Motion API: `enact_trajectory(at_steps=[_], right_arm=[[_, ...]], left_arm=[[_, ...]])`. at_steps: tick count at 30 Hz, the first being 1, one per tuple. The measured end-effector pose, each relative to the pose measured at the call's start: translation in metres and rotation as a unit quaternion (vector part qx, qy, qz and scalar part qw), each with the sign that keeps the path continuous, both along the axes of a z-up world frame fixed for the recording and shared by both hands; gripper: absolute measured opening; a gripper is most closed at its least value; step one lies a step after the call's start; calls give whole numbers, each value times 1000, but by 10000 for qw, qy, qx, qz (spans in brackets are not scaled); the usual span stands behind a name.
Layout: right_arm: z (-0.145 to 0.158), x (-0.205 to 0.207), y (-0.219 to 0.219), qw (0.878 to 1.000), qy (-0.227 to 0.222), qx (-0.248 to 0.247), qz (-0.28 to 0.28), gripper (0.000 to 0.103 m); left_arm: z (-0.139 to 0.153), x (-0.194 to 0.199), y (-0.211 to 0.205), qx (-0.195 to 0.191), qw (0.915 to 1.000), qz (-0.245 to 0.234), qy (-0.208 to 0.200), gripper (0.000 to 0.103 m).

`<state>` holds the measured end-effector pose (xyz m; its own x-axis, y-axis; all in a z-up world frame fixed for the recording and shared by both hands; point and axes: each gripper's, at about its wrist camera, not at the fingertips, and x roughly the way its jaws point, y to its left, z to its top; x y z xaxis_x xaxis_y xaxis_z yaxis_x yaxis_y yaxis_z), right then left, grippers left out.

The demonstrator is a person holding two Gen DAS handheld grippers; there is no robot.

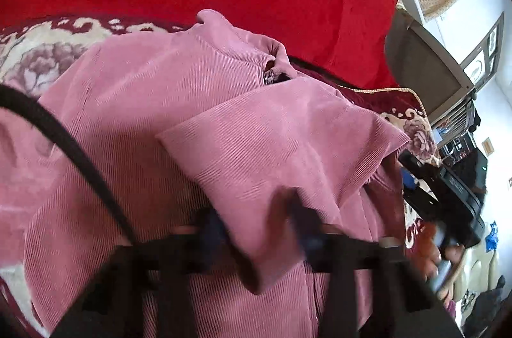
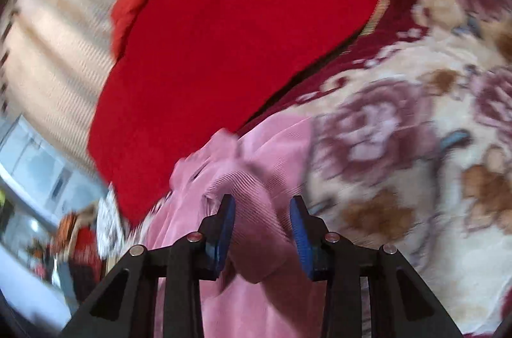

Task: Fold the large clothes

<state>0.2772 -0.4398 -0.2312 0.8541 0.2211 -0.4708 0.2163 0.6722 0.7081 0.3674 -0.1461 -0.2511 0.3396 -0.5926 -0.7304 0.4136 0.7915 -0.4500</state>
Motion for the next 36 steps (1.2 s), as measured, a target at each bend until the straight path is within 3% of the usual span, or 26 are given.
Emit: enact_trajectory(at_steps=[1, 5, 9, 12, 16, 20, 21, 22, 24, 26, 27, 29, 30, 31, 32, 34, 36], right_arm=[[2, 2, 9, 9998, -41, -49, 206, 39], [-4, -1, 27, 9980, 64, -159, 608, 39], [-9, 1, 42, 9951, 213, -285, 920, 39], [-6, 0, 49, 9924, 276, -432, 1120, 39], [7, -5, 50, 9918, 44, -496, 1181, 39], [17, -9, 48, 9930, -312, -469, 1035, 40], [14, -4, 51, 9927, -217, -572, 1037, 40], [10, 2, 55, 9919, -65, -613, 1110, 40], [-4, 17, 66, 9872, 406, -728, 1358, 40], [-14, 25, 79, 9807, 771, -1012, 1484, 40], [-12, 25, 82, 9798, 741, -1142, 1467, 40], [-3, 18, 84, 9795, 563, -1201, 1520, 40], [2, 14, 83, 9807, 414, -1138, 1538, 48], [5, 10, 83, 9821, 321, -1100, 1498, 76], [8, 4, 81, 9848, 176, -1075, 1356, 87], [15, -5, 81, 9862, -67, -1156, 1183, 87], [18, -9, 81, 9862, -92, -1208, 1126, 87]], left_arm=[[1, 2, 0, -18, 10000, 24, -58, 10], [15, 5, 14, -353, 9990, 34, -288, 7], [35, 5, 35, -43, 9950, 314, -946, 6], [39, 12, 54, 372, 9900, 693, -1171, 6], [32, 28, 85, 908, 9803, 1385, -1072, 6], [25, 34, 99, 1231, 9740, 1654, -944, 11], [26, 34, 103, 1256, 9730, 1701, -930, 21], [26, 33, 104, 1229, 9728, 1741, -904, 44], [34, 26, 118, 1060, 9724, 1857, -935, 68], [46, 16, 136, 893, 9690, 2019, -1106, 68], [53, 12, 148, 839, 9664, 2120, -1190, 69], [61, 5, 176, 842, 9554, 2511, -1307, 73], [66, -1, 198, 859, 9459, 2822, -1351, 76], [68, -7, 223, 875, 9337, 3202, -1341, 79], [69, -9, 244, 881, 9234, 3505, -1290, 80], [65, -11, 292, 881, 9003, 4147, -985, 80], [55, -8, 329, 737, 8875, 4513, -565, 80]])
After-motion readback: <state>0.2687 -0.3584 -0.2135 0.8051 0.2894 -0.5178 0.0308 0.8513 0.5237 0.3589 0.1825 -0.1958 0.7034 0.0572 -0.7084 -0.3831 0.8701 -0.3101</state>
